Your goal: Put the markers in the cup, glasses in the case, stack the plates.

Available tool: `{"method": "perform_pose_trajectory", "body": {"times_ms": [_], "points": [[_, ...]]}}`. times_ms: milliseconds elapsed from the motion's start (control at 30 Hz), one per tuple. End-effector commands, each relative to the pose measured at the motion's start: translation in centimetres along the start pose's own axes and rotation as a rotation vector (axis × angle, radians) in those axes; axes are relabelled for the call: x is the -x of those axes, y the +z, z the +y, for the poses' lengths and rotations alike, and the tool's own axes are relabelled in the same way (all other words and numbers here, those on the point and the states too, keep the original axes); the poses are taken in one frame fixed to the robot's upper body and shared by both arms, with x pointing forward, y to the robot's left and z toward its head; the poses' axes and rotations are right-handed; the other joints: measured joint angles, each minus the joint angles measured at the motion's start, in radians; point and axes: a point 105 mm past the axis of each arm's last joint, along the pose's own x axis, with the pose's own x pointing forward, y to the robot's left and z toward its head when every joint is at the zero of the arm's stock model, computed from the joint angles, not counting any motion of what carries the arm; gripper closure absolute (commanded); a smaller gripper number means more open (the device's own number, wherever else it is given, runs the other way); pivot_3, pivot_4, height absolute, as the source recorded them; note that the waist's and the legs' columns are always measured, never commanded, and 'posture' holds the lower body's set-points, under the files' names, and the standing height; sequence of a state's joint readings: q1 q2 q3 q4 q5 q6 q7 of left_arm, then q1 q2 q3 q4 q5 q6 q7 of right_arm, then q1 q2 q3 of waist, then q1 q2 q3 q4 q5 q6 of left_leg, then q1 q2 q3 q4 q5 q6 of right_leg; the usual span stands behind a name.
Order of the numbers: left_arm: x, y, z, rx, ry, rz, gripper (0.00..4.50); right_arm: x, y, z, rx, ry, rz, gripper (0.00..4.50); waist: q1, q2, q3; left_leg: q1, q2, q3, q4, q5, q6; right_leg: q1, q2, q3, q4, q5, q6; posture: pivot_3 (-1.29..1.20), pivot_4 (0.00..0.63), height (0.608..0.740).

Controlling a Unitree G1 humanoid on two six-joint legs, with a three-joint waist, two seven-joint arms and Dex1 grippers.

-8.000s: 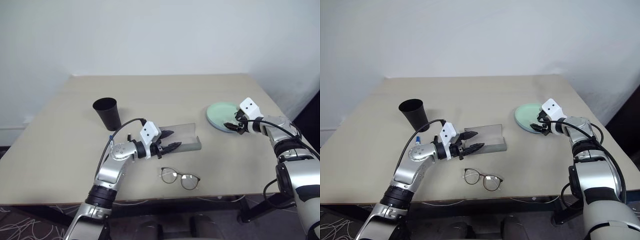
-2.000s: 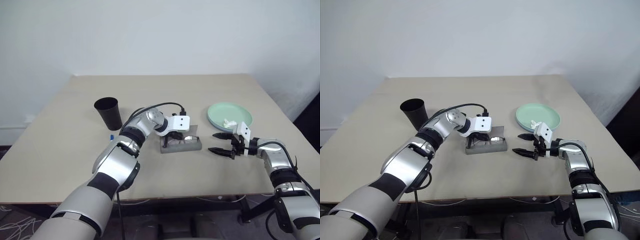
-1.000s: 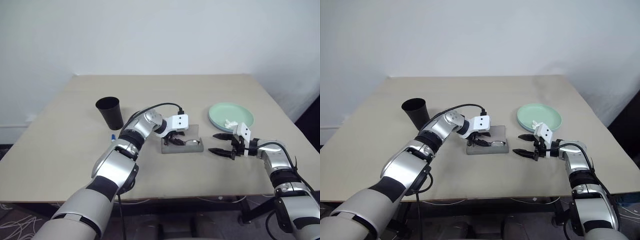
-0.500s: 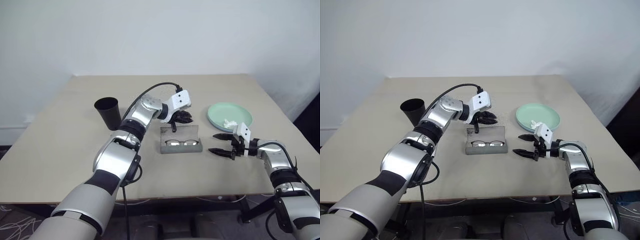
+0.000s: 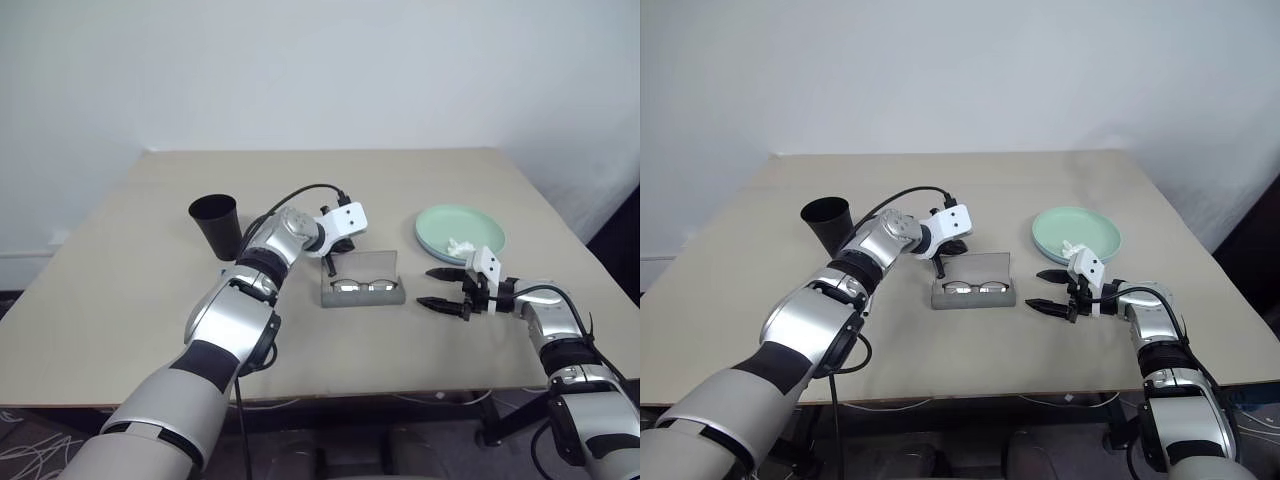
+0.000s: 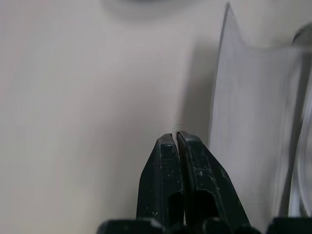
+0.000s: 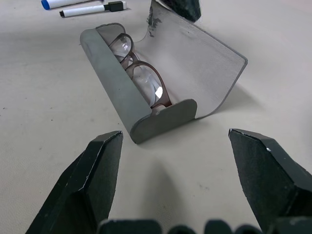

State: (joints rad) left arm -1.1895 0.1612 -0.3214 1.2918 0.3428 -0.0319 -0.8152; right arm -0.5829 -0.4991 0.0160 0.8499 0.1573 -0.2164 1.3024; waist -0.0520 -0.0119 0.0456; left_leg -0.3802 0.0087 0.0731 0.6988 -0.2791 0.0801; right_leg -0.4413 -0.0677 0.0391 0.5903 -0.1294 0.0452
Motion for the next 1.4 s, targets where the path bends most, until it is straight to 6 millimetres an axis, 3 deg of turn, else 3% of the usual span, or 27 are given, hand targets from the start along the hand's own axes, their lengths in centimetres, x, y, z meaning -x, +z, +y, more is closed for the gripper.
{"method": "perform_pose_trajectory", "body": {"times_ms": [33,333,533,767,900,1167,1300,1400], "points": [[0.1,-0.6,-0.2,-0.017,-0.022,0.036,4.49,0.2,1.8,-0.8,0.055,-0.016,-0.04,0.74,0.0,0.0,0.0,0.0,0.0,0.0,0.0,0.0,0.0,0.0,0.0,0.0,0.0,0.0,0.0,0.0,0.0,0.732],[0.7,0.5,-2.7,0.071,-0.275,-0.085,4.49,0.4,2.6,-0.7,0.015,0.01,-0.087,0.74,-0.001,0.0,0.0,0.001,0.0,0.001,0.0,0.0,0.0,0.001,0.0,0.0,0.0,-0.001,-0.001,0.0,0.0,0.732],[1.1,-0.5,-4.5,0.023,-0.4,-0.082,4.49,0.5,3.4,-0.6,-0.034,0.037,-0.13,0.74,0.0,0.0,0.0,-0.001,0.0,0.0,0.0,0.0,0.0,-0.001,0.0,0.0,0.0,-0.001,-0.001,0.0,0.0,0.732],[0.8,-1.6,-5.5,-0.008,-0.419,-0.046,4.49,0.5,3.4,-0.6,-0.037,0.036,-0.128,0.74,0.0,0.0,0.0,0.0,0.0,0.0,0.0,0.0,0.0,0.0,0.0,0.0,0.0,-0.001,-0.001,0.0,0.0,0.732],[0.7,-0.9,-4.2,0.027,-0.323,-0.076,4.49,0.4,3.3,-0.6,-0.031,0.036,-0.121,0.74,0.0,0.0,0.0,0.0,0.0,0.0,0.0,0.0,0.0,0.0,0.0,0.0,0.0,-0.001,-0.001,0.0,0.0,0.732],[0.9,1.2,1.7,0.241,0.134,-0.175,4.49,0.3,3.2,-0.5,-0.021,0.03,-0.116,0.74,0.0,0.0,0.0,-0.001,0.001,0.0,0.002,0.0,0.0,0.0,-0.001,0.0,0.0,0.003,0.004,0.0,0.0,0.732],[2.0,0.4,4.0,0.401,0.371,-0.203,4.49,0.5,3.1,-0.3,-0.008,0.031,-0.107,0.74,0.001,0.0,0.0,-0.001,0.001,-0.001,0.002,0.0,0.0,0.0,-0.001,0.0,0.0,0.003,0.004,0.0,0.0,0.732],[3.0,-0.7,4.7,0.523,0.473,-0.195,4.49,0.7,3.7,-0.2,0.011,0.04,-0.123,0.74,0.0,0.0,0.0,-0.001,0.001,-0.001,0.002,0.0,0.0,0.0,-0.001,0.0,0.0,0.003,0.005,0.0,0.0,0.732]]}}
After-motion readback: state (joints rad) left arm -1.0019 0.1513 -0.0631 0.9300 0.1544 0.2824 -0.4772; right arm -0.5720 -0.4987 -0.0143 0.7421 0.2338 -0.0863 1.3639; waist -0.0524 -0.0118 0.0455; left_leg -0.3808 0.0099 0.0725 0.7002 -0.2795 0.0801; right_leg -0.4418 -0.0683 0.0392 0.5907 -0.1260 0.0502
